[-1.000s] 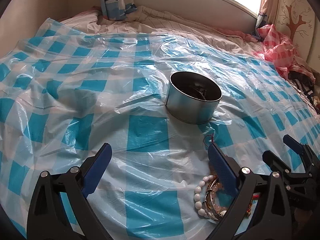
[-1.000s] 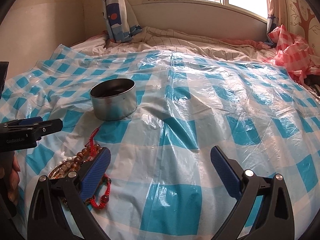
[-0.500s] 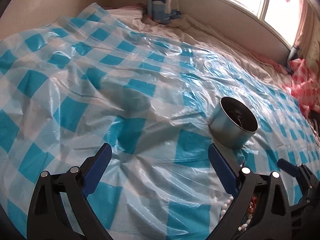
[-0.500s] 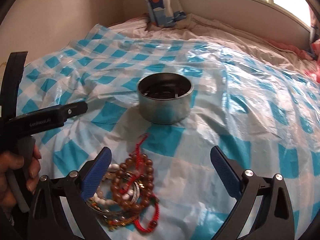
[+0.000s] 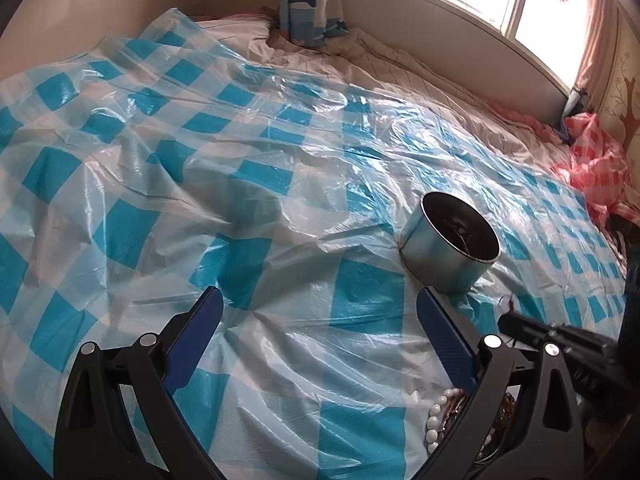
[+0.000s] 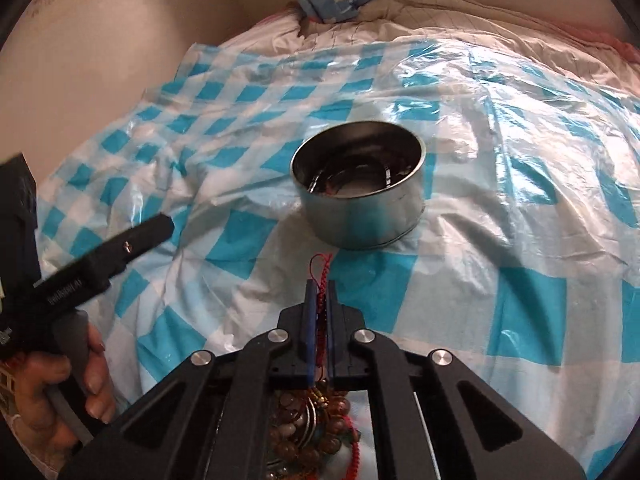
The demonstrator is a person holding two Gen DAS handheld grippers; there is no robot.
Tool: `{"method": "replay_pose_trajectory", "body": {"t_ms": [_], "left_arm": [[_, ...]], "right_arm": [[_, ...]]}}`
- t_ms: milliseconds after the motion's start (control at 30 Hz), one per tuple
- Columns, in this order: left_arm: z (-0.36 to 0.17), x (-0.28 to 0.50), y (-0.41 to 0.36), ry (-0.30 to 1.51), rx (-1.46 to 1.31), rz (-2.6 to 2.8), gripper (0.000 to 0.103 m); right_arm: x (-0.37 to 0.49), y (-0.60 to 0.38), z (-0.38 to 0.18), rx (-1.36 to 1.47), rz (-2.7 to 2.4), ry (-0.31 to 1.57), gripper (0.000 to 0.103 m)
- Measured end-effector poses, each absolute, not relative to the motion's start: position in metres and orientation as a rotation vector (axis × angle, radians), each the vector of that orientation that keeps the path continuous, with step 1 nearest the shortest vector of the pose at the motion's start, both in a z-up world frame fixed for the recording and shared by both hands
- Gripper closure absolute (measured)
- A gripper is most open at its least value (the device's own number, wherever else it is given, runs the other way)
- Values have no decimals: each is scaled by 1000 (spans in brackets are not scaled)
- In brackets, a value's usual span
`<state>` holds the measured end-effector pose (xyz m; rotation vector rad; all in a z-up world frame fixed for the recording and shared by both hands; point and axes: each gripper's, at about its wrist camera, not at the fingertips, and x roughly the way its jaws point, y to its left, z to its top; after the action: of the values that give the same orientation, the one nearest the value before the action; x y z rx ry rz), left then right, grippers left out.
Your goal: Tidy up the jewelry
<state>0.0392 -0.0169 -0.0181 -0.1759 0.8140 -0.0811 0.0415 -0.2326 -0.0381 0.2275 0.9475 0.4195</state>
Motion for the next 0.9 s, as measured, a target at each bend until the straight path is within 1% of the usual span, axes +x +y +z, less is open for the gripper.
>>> {"method": "replay_pose_trajectory", "body": {"t_ms": [200,367,400,433,467,567,667,700,733,767,800,833,900], "left_arm": [[-33,33,-77,909,-25,-342,10],[-42,22,-113,926,102,-439,10],[-45,23,-116,938,102,-445,15],[-47,23,-116,950,100,-449,22],[-49,24,-117,963,98,-449,25],[-53,27,-118,973,101,-448,38],[-54,26,-119,981,97,-475,64],[-54,26,-119,988,84,-495,82],[-53,26,-120,990,78,-508,89],[-52,25,-121,984,84,-509,90],[-50,23,-120,974,85,-508,92],[-47,23,-117,959,70,-502,93],[-40,24,-108,931,9,-496,93]], "right_arm": [[26,-285,-20,291,349,898,98],[15,-318,-38,334,288,920,98],[12,-324,-43,348,282,928,98],[12,-327,-46,364,278,936,98],[13,-328,-47,374,279,938,98],[15,-324,-46,360,281,931,98],[16,-323,-51,358,270,947,98],[16,-323,-52,359,264,955,97],[17,-323,-54,358,259,961,89],[17,-322,-55,349,250,965,65],[17,-320,-56,332,238,965,58],[17,-317,-56,314,232,966,54],[18,-311,-59,265,229,979,54]]}}
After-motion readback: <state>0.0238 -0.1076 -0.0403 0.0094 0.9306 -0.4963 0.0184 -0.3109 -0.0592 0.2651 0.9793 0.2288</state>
